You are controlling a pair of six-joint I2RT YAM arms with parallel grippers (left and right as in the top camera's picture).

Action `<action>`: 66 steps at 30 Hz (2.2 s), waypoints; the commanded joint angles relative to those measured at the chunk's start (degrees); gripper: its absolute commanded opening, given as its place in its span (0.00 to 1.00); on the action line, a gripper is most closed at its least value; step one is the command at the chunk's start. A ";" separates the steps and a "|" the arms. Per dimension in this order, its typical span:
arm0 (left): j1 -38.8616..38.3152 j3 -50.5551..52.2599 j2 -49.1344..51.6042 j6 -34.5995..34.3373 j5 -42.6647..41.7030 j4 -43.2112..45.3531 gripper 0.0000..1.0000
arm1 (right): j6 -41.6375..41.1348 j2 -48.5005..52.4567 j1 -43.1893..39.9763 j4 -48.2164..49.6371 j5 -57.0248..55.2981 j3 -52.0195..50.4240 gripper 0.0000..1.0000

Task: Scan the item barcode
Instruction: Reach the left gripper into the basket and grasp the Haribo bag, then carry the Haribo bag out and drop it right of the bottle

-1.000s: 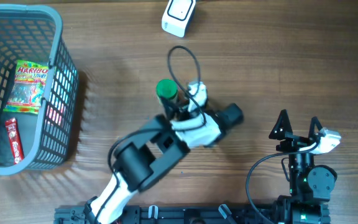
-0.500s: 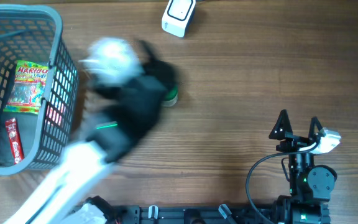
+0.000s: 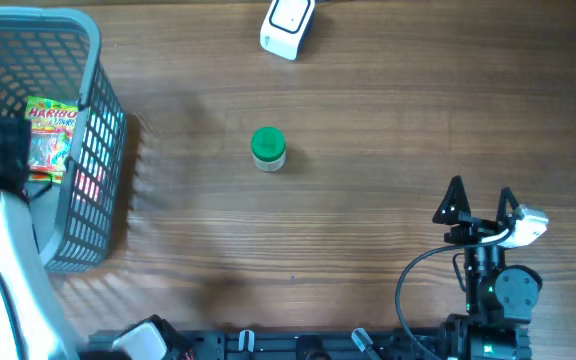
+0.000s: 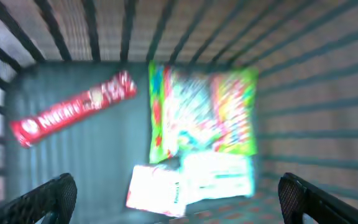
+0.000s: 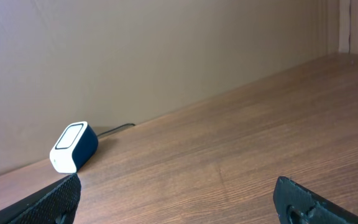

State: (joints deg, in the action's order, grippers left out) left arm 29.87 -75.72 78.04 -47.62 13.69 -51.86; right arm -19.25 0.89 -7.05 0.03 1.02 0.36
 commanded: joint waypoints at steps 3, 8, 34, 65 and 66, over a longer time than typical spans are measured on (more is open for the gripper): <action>0.46 0.72 21.70 3.39 -6.38 6.05 1.00 | 0.63 -0.46 0.07 0.28 -0.61 -0.07 1.00; 0.46 0.72 32.00 4.35 -7.93 17.27 1.00 | 0.63 -0.46 0.07 0.28 -0.61 -0.07 1.00; -36.22 -2.27 -13.49 10.80 -25.59 13.68 0.04 | 0.61 -0.46 0.07 0.28 -0.61 -0.07 1.00; -15.15 -33.77 0.57 -4.22 2.01 -26.67 1.00 | 0.63 -0.46 0.07 0.28 -0.59 -0.07 1.00; -11.72 -32.74 1.42 -4.00 -0.81 -27.28 1.00 | 0.61 -0.46 0.07 0.28 -0.61 -0.07 1.00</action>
State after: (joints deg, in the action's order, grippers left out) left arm 4.69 -111.74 75.70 -43.75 25.69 -76.77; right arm -19.25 0.89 -6.94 0.03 0.99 0.36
